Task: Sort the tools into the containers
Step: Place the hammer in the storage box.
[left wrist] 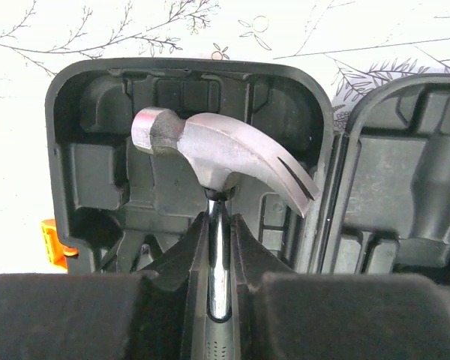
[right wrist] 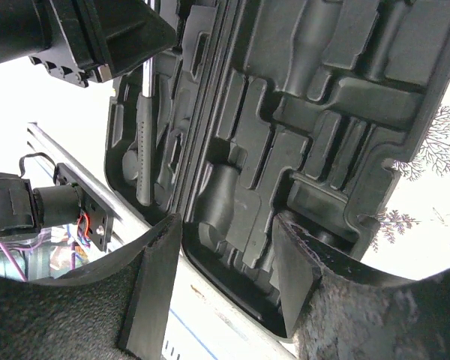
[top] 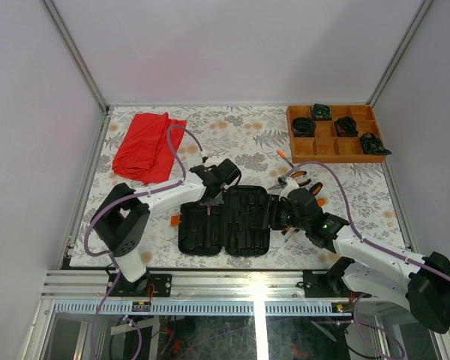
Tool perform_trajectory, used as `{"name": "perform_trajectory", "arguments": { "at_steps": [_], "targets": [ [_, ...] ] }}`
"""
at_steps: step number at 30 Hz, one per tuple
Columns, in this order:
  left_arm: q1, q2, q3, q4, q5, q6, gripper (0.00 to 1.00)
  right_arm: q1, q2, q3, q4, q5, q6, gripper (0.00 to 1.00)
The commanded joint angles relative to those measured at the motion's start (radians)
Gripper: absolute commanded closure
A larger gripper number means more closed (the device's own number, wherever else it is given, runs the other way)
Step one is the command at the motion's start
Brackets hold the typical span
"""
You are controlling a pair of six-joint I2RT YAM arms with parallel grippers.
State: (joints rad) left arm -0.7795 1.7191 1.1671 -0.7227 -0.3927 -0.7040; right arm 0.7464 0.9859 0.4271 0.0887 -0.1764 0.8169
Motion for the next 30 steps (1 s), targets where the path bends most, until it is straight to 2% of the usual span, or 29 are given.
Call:
{"name": "perform_trajectory", "arguments": {
  "at_steps": [1, 11, 18, 30],
  "targets": [
    [-0.006, 0.026, 0.041, -0.009, -0.062, -0.020, 0.94, 0.007, 0.004, 0.028, 0.042, -0.031, -0.021, 0.41],
    [-0.006, 0.070, 0.043, -0.001, -0.067, -0.019, 0.80, 0.007, -0.001, 0.029, 0.026, -0.036, -0.022, 0.41],
    [-0.006, 0.044, 0.040, -0.004, -0.058, -0.018, 0.72, 0.006, -0.004, 0.028, 0.015, -0.044, -0.026, 0.41],
    [0.010, -0.202, -0.043, 0.000, -0.014, -0.014, 0.64, 0.006, -0.022, 0.075, -0.110, 0.066, -0.105, 0.41]
  ]
}}
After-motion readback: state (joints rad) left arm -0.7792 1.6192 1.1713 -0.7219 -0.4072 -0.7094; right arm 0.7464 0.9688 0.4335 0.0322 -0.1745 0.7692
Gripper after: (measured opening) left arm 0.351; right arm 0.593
